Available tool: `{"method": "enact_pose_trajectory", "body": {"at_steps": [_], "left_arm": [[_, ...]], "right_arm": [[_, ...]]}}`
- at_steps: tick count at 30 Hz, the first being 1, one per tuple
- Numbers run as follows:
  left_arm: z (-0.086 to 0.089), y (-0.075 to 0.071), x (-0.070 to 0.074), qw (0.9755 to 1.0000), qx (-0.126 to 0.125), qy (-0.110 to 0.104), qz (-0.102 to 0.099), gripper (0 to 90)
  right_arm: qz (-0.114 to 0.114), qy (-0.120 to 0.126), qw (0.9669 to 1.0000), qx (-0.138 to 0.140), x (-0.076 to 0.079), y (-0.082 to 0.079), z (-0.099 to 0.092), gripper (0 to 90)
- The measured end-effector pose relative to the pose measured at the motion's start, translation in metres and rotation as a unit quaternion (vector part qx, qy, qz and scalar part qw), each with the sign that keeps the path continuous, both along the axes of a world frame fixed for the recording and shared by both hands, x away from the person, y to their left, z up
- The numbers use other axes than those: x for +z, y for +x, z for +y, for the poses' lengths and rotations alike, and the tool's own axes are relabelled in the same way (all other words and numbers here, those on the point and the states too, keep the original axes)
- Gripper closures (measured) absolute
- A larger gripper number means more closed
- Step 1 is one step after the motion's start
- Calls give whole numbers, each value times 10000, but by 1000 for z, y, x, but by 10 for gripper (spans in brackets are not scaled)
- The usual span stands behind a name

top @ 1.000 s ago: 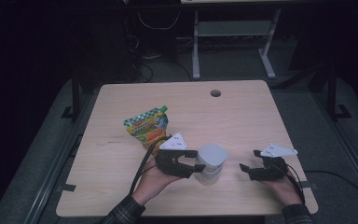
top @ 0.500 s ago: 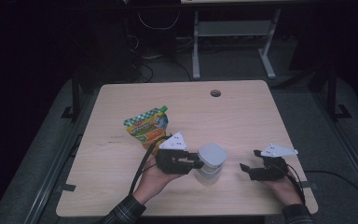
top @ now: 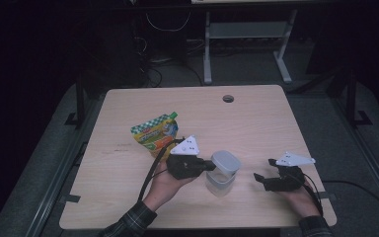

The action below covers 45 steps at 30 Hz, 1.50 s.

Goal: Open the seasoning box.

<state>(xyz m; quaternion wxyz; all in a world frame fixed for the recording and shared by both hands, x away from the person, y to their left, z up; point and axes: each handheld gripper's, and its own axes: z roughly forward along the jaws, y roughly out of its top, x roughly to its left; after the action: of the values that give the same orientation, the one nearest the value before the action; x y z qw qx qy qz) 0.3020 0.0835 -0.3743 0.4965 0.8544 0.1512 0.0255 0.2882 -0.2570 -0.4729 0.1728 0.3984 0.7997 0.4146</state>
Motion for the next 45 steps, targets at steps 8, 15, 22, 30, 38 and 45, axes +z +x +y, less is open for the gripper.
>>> {"method": "enact_pose_trajectory", "body": {"at_steps": [8,15,22,30,38,45], "left_arm": [[-8,8,6,9999,-30,-76,-75,898],[-15,15,9,9999,-69,-114,-106,898],[-19,21,11,9998,-84,-157,-106,899],[-24,27,12,9997,-105,-200,-107,899],[-29,32,11,9996,-110,-231,-107,899],[-31,36,9,9997,-110,-217,-62,899]], "right_arm": [[12,21,10000,-2,0,0,0,177],[10,21,10000,-8,0,0,-1,177],[8,22,10000,-6,0,0,-1,177],[16,14,10000,-1,0,0,-1,176],[5,31,10000,-5,-1,0,-2,176],[-12,33,10000,-4,-1,0,-2,176]]}}
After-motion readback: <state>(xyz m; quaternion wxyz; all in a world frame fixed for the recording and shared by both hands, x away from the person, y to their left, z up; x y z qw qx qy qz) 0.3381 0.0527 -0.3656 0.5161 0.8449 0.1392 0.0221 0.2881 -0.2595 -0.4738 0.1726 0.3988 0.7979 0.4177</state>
